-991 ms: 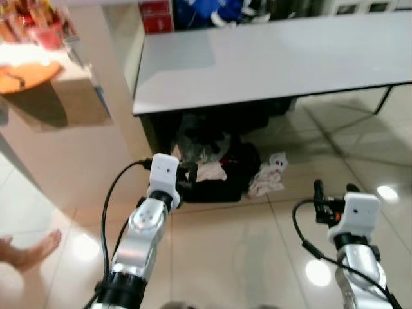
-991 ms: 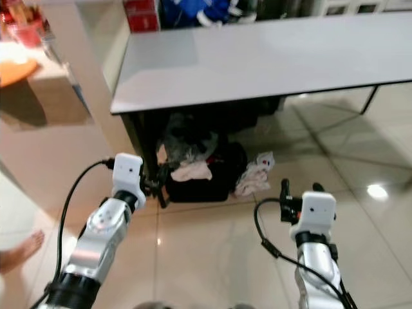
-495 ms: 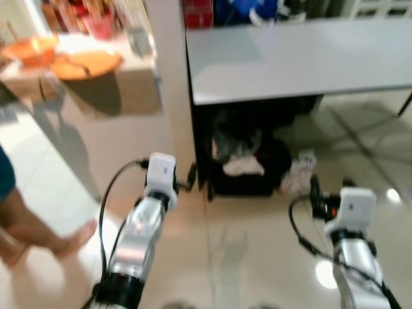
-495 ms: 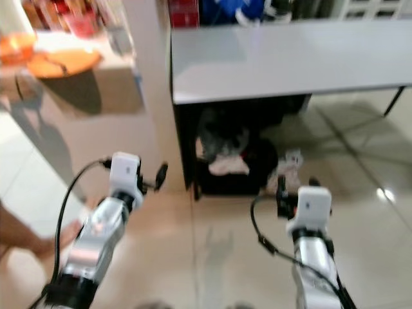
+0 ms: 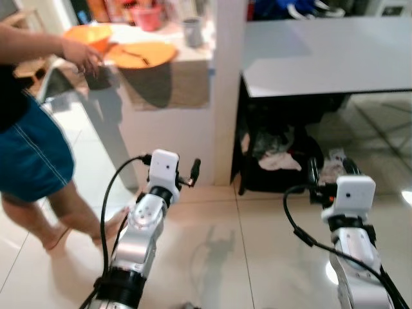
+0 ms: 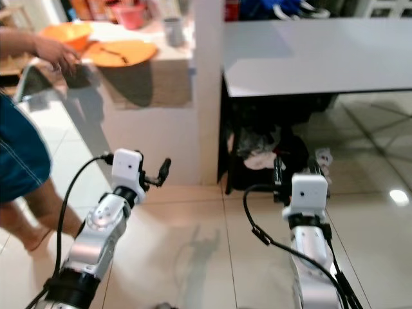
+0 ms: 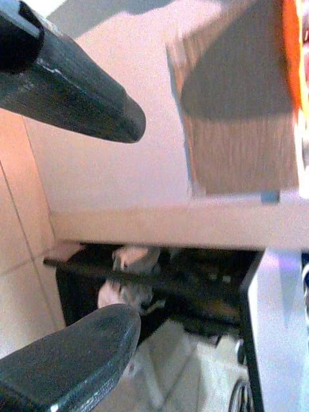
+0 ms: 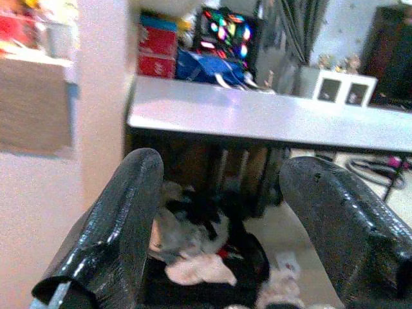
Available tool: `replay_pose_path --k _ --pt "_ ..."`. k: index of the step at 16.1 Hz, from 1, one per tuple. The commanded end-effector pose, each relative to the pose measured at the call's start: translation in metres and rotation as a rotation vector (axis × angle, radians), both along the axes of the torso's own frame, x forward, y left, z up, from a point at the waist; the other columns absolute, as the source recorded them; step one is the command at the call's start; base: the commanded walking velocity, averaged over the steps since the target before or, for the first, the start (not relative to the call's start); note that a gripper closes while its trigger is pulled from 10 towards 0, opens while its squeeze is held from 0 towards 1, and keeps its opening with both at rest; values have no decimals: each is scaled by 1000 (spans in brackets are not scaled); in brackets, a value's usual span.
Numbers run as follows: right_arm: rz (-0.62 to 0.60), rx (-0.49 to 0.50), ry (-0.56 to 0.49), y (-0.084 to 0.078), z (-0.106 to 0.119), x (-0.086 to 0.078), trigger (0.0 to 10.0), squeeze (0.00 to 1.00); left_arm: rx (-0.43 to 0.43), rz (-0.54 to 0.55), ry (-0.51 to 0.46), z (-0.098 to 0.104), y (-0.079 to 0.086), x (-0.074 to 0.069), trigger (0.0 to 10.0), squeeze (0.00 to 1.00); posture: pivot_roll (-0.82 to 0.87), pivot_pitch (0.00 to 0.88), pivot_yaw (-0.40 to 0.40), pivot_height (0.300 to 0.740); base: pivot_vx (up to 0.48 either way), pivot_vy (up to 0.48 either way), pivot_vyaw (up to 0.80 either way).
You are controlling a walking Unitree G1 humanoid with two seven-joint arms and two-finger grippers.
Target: Setting the table
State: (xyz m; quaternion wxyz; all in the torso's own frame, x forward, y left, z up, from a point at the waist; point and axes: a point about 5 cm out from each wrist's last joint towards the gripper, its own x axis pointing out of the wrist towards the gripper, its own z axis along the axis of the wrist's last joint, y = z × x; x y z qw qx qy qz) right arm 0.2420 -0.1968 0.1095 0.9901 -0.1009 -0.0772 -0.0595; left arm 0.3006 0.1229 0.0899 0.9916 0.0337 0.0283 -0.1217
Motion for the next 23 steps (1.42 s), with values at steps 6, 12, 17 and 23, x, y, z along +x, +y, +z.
replay_pose_path --k 6,12,17,23 --pt "52 13 17 2 1 6 10000 0 -31 94 -13 7 22 4 10000 0 -56 0 40 723 0 0 0" --pt "69 6 -26 5 6 11 10000 0 -34 76 -78 25 14 13 10000 0 -40 0 54 723 240 0 0" --pt "70 28 12 11 -1 19 10000 0 -18 85 -114 34 13 15 10000 0 -8 0 46 723 480 0 0" --pt "94 12 49 15 -11 18 10000 0 -16 93 -110 32 11 14 10000 0 -7 0 30 723 466 0 84"
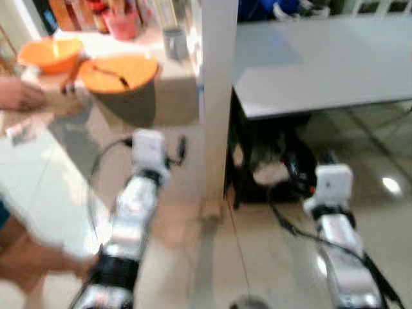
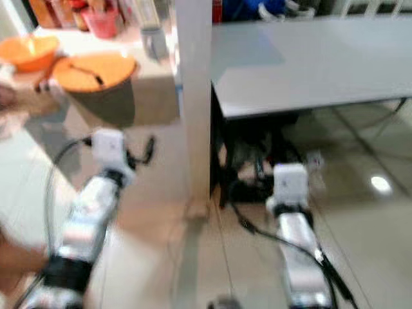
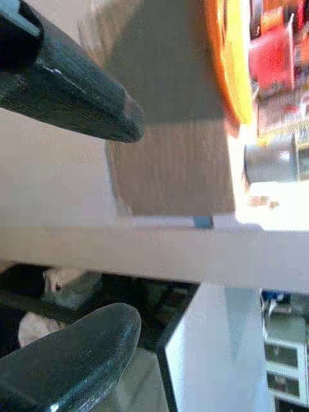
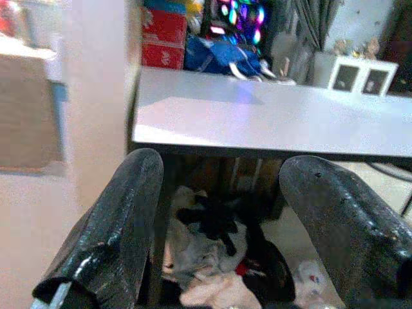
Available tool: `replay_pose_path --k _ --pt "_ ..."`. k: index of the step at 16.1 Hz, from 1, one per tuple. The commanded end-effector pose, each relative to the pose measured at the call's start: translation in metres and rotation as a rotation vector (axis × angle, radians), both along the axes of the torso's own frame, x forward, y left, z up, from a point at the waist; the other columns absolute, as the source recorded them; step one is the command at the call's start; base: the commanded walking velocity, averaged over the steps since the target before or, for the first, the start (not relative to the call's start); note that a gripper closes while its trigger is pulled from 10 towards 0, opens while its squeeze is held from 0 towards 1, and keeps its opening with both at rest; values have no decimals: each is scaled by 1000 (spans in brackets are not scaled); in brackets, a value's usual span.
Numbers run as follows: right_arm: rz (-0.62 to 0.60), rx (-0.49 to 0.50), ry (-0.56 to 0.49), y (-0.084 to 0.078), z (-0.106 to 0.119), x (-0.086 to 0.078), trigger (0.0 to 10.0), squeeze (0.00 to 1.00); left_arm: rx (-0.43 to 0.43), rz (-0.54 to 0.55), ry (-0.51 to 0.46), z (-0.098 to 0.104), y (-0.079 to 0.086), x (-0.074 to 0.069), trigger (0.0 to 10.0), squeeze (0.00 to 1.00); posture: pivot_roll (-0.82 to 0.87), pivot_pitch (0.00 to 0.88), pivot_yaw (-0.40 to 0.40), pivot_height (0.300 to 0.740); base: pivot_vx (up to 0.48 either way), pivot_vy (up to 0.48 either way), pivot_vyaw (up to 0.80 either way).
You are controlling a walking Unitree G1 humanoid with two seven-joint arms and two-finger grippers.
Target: Setting the table
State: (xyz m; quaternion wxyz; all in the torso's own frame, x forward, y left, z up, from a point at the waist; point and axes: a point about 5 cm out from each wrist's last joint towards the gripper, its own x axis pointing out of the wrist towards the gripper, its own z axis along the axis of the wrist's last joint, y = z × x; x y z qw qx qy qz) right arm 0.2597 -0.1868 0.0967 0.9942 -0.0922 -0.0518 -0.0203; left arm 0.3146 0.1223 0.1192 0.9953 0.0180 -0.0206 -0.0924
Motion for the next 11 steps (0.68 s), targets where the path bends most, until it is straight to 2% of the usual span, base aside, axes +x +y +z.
replay_pose_path --k 1,4,8,11 --pt "20 -12 -6 5 2 1 10000 0 23 38 -13 2 12 0 10000 0 -7 0 30 723 458 0 775" --pt "6 -18 1 3 0 1 10000 0 21 36 -12 2 10 -1 10000 0 -9 0 29 723 458 0 765" --pt "-3 16 4 4 -2 -1 10000 0 34 23 -20 4 10 0 10000 0 -5 0 36 723 460 0 0" --pt "-5 21 5 6 -3 -2 10000 0 52 43 -22 5 12 1 10000 0 -5 0 40 723 0 0 0"
